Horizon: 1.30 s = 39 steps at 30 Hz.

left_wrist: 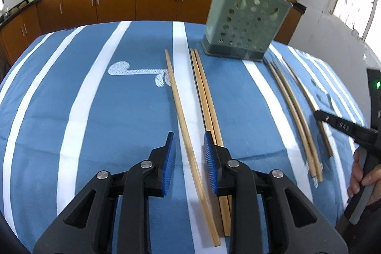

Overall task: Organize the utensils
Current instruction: 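Move both open tools back down to the chopsticks on the cloth, then close the left tool on a chopstick while the right tool closes on another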

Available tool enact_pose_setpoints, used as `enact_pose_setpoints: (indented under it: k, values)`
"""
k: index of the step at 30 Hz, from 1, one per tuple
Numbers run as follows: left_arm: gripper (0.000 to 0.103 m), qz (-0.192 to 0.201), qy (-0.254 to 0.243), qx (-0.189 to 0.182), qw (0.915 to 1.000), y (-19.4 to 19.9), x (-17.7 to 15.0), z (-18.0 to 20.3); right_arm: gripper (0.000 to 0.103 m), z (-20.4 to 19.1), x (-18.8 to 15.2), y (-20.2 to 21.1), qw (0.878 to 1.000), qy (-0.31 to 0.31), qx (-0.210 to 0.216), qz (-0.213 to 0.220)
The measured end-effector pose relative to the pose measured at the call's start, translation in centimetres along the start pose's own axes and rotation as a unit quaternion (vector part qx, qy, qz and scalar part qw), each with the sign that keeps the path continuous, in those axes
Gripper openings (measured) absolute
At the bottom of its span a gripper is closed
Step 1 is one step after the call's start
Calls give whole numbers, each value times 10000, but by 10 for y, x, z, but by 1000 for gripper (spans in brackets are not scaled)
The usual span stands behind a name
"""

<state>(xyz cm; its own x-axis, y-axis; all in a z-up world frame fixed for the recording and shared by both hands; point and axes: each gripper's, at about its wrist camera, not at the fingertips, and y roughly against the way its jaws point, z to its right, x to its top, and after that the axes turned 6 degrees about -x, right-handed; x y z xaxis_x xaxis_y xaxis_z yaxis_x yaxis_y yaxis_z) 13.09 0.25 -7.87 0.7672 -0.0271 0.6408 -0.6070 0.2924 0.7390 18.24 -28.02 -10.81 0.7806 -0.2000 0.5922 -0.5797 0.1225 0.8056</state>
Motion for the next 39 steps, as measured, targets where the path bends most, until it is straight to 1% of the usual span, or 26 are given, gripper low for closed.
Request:
enact_pose_setpoints:
  k: [3,6,11,19,23,26,29,35,37,39]
  values:
    - [14,-128,-85,148,9998,-7,-4,4,8,0,0,1,10000,39,35,2]
    - [9,-92,-171,304,9994,-10,-6,6,10,-3,-3,2,9999,105,59,15]
    - [8,-87,-194,404,9990,-13,0,3,9,-7,-6,4,9997,222,39,67]
    - [7,-67,-52,541,9985,-28,27,-20,8,-9,5,-4,9995,270,112,146]
    - [7,-9,-3,424,9991,-36,39,-31,8,-11,15,-11,9994,258,67,205]
    - [7,-29,95,211,9997,-35,42,-37,8,-11,21,-15,9993,280,41,230]
    - [7,-3,72,135,9999,-28,37,-38,10,-9,22,-14,9995,244,109,166]
    - [7,-79,-7,6,10000,-17,24,-35,11,-9,9,-6,9993,282,178,150]
    - [7,-93,36,-25,9999,-16,20,-36,17,-9,5,-4,9992,301,196,156]
    - [7,-92,60,-34,9999,-16,19,-35,18,-10,3,-3,9992,307,200,153]
